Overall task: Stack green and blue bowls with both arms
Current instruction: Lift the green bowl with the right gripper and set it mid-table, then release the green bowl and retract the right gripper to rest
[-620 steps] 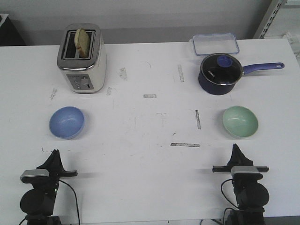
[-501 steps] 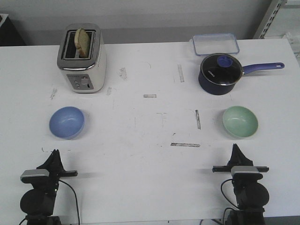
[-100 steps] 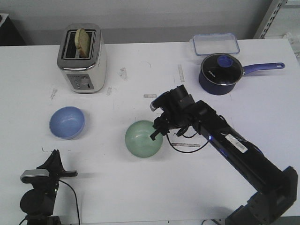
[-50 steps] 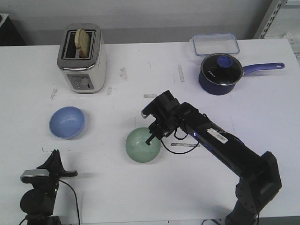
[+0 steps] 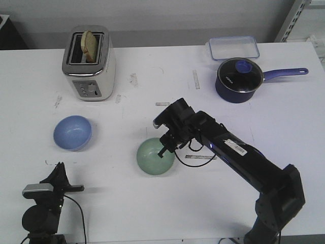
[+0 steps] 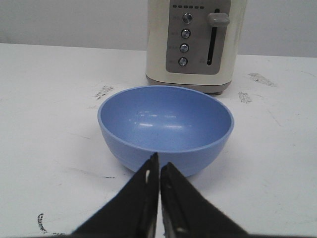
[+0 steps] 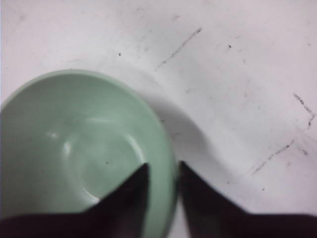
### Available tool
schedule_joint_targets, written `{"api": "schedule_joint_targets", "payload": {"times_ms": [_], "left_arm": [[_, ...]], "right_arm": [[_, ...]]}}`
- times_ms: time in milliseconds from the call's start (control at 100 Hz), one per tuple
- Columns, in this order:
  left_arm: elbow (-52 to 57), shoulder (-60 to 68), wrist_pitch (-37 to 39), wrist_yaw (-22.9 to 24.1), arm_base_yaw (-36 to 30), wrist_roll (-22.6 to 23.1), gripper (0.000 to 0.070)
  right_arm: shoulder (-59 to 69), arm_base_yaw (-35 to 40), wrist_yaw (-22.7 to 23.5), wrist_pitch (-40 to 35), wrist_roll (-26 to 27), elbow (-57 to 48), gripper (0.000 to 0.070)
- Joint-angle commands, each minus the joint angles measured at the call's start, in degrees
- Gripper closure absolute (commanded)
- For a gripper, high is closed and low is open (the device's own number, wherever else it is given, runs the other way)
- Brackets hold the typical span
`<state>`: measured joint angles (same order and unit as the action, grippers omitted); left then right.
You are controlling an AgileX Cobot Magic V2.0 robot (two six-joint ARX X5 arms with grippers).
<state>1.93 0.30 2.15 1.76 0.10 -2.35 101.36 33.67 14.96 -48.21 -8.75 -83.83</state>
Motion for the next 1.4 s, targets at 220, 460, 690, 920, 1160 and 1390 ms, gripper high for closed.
{"api": "schedule_joint_targets", "payload": {"times_ms": [220,460,690,920,1160,1390], "left_arm": [[-1.22,-0.04,0.52,0.11,-0.11,-0.07,0.0698],[-1.22,-0.04,0.66,0.11,-0.11,-0.07,0.0698],[-1.22,-0.04,0.66,0.11,-0.11,-0.07,0.0698],[-1.22,-0.04,0.63,0.13,-0.11,-0.07,0.0698],[-1.22,-0.04,0.61,0.11,-0.11,-0.17,0.0698],[-1.22,-0.04,0.63,0.13,-0.11,-0.31,0.0699]], "right_arm": [[1.31,0.42,0.15,-1.18,-0.31,-2.12,0.0208],[-2.78,-2.54,0.00,-2.40,-0.17,-9.16,0.0272],[-10.78,-9.94,-1.29,-2.10,1.07,-11.52,0.0700],[-18.93,-20.57,-9.07,-3.54,1.64,-8.24,0.0700],[-32.81,-29.90,-13.31,5.09,2.99,11.13,0.0700],[-48.65,-32.92,-15.52,16.24,4.44,34.32,0.0700]]}}
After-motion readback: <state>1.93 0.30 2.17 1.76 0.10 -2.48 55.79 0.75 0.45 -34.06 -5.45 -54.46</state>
